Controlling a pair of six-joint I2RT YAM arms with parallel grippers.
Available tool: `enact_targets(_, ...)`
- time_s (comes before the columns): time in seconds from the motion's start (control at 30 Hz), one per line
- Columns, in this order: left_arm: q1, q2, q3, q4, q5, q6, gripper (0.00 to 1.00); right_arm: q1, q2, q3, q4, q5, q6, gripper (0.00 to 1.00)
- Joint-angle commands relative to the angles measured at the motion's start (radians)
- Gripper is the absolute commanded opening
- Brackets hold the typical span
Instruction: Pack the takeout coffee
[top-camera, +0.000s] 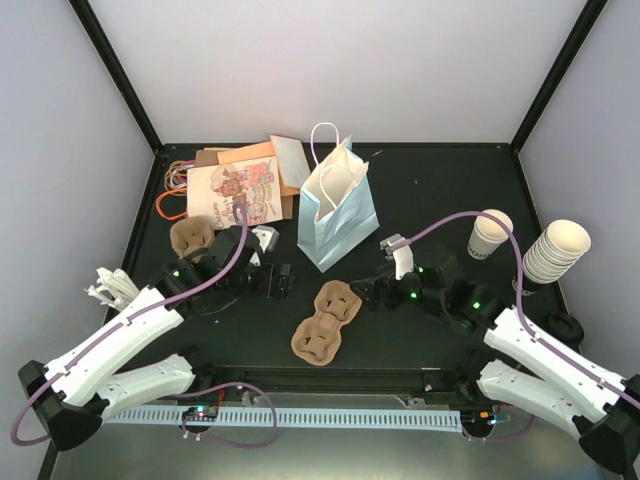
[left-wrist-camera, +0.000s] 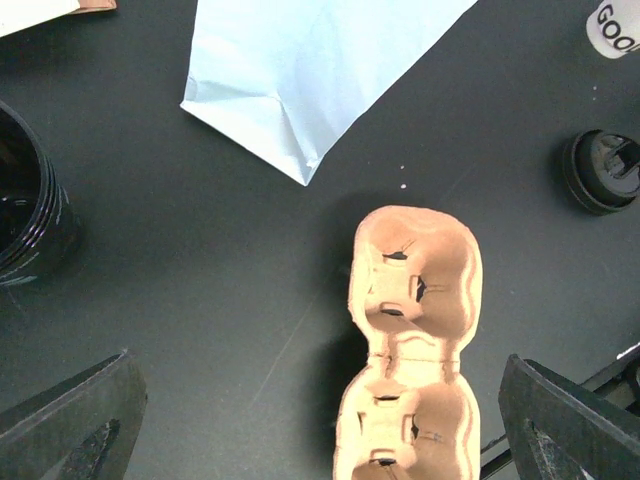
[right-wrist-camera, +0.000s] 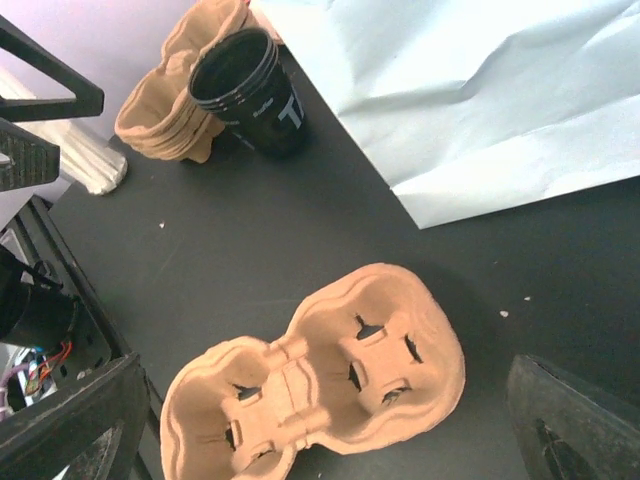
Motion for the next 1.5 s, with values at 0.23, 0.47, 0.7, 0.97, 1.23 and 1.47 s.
enact_targets(0.23,0.007,-0.035,-0.032,0.065,0.004,0.024,0.99,0.005,0.009,0.010,-0.003,0.013,-0.101,0.99)
enact_targets(0.47,0.061,-0.049,-0.063,0.075,0.006,0.016,0.99,0.111,0.095,0.045,-0.004,0.066,-0.142,0.98)
enact_targets(0.7,0.116,-0.074,-0.083,0.092,0.037,0.029,0.99,0.286,0.257,0.119,-0.057,0.239,-0.177,0.96)
enact_targets(0.97,0.143,-0.085,-0.090,0.090,0.052,0.049,0.99,0.414,0.447,0.196,-0.094,0.340,-0.200,0.90)
enact_targets(1.23,0.155,-0.090,-0.098,0.090,0.065,0.052,0.99,0.429,0.582,0.226,-0.108,0.338,-0.178,0.87)
enact_targets(1.47,0.158,-0.091,-0.106,0.088,0.071,0.053,0.99,0.430,0.662,0.252,-0.120,0.354,-0.163,0.80)
